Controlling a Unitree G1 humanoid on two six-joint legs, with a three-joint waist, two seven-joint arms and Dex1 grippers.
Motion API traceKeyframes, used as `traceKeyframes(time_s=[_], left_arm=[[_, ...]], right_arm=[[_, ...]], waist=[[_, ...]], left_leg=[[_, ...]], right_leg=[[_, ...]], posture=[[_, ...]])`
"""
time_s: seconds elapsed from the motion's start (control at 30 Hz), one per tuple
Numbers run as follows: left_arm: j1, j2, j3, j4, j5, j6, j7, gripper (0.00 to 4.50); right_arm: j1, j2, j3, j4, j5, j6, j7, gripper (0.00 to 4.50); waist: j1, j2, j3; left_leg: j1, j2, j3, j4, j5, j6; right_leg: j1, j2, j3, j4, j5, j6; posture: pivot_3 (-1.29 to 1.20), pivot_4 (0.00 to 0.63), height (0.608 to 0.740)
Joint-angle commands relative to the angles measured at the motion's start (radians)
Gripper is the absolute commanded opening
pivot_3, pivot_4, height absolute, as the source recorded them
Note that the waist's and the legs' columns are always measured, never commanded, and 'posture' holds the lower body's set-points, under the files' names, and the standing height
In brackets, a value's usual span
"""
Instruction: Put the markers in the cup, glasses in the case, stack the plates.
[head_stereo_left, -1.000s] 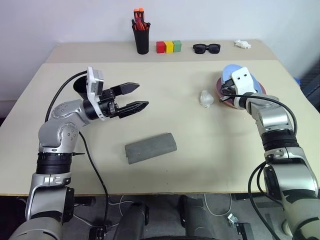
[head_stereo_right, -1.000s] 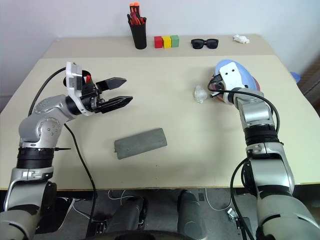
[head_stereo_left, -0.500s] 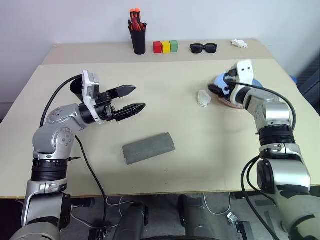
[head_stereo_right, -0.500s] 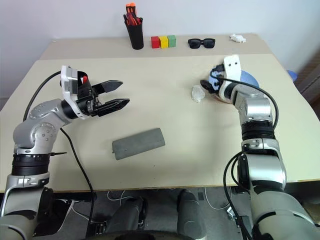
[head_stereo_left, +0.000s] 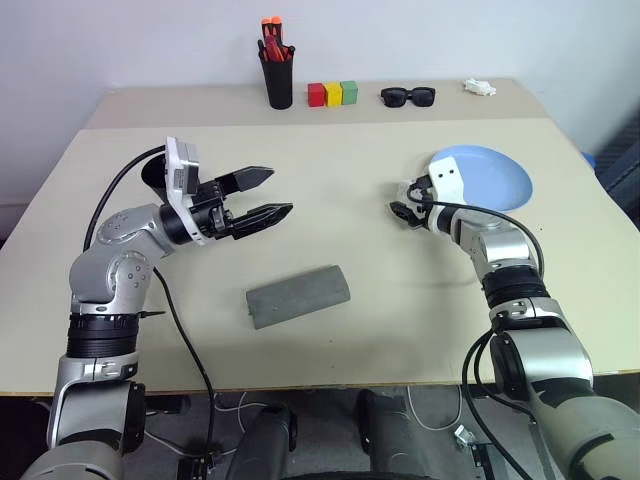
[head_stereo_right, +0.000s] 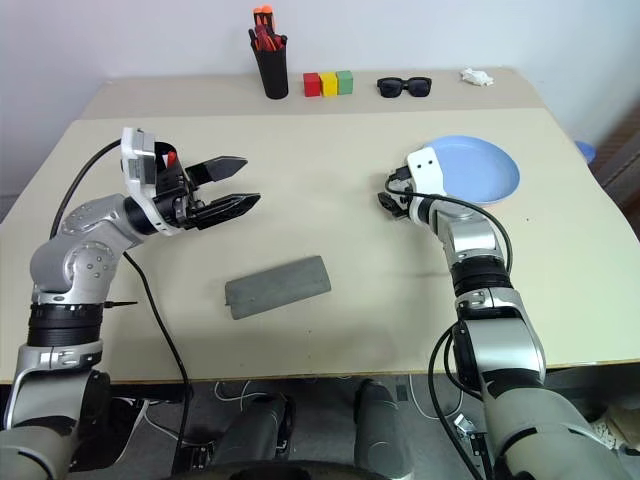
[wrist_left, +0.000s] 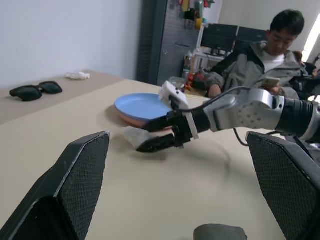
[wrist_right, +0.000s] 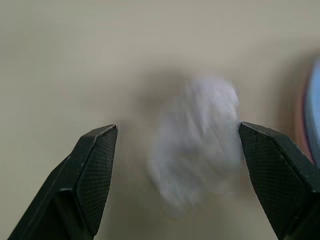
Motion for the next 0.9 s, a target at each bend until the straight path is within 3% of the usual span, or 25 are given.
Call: traceKeyframes(time_s=[0.03, 0.2, 0.4, 0.6, 0.7, 0.9], left_arm=[[-0.001, 0.013, 0.028, -0.055, -0.02, 0.003, 0.015, 4.5], [-0.001, 0.007, 0.025, -0.072, -0.026, 0.015, 0.036, 4.5], [-0.009, 0.001, 0.019, -0.079, -0.029, 0.022, 0.047, 4.5], [-0.016, 0.002, 0.017, -0.075, -0.031, 0.024, 0.048, 4.5], [-0.015, 0.001, 0.014, -0.078, -0.034, 0.028, 0.051, 4.5], [-0.011, 0.003, 0.016, -0.082, -0.039, 0.033, 0.051, 4.5]], right_arm=[[-0.029, -0.016, 0.003, -0.012, -0.017, -0.034, 0.013, 2.7], [-0.05, -0.018, -0.021, -0.082, 0.014, -0.021, 0.057, 0.05], [-0.114, -0.049, -0.125, -0.139, 0.104, 0.016, 0.068, 0.05], [-0.102, -0.06, -0.097, -0.118, 0.077, -0.016, 0.082, 0.05], [-0.085, -0.017, -0.105, -0.15, 0.107, 0.003, 0.083, 0.91], [-0.095, 0.029, -0.088, -0.15, 0.093, 0.018, 0.056, 3.98]], waist=[[-0.01, 0.0, 0.0], [-0.015, 0.0, 0.0], [-0.015, 0.0, 0.0], [-0.013, 0.0, 0.0], [-0.018, 0.0, 0.0], [-0.014, 0.0, 0.0]], left_leg=[[0.0, 0.0, 0.0, 0.0, 0.0, 0.0], [0.0, 0.0, 0.0, 0.0, 0.0, 0.0], [0.0, 0.0, 0.0, 0.0, 0.0, 0.0], [0.0, 0.0, 0.0, 0.0, 0.0, 0.0], [0.0, 0.0, 0.0, -0.001, 0.0, 0.0], [0.0, 0.0, 0.0, -0.001, 0.0, 0.0]], right_leg=[[0.0, 0.0, 0.0, 0.0, 0.0, 0.0], [0.0, 0.0, 0.0, 0.0, 0.0, 0.0], [-0.001, 0.0, 0.0, 0.0, 0.0, 0.0], [0.0, 0.0, 0.0, 0.0, 0.0, 0.0], [0.0, 0.0, 0.0, 0.0, 0.0, 0.0], [-0.001, 0.0, 0.001, 0.001, 0.0, 0.0]], posture=[[0.0, 0.15, 0.74], [0.0, 0.15, 0.74], [0.0, 0.15, 0.74], [0.0, 0.15, 0.74], [0.0, 0.15, 0.74], [0.0, 0.15, 0.74]])
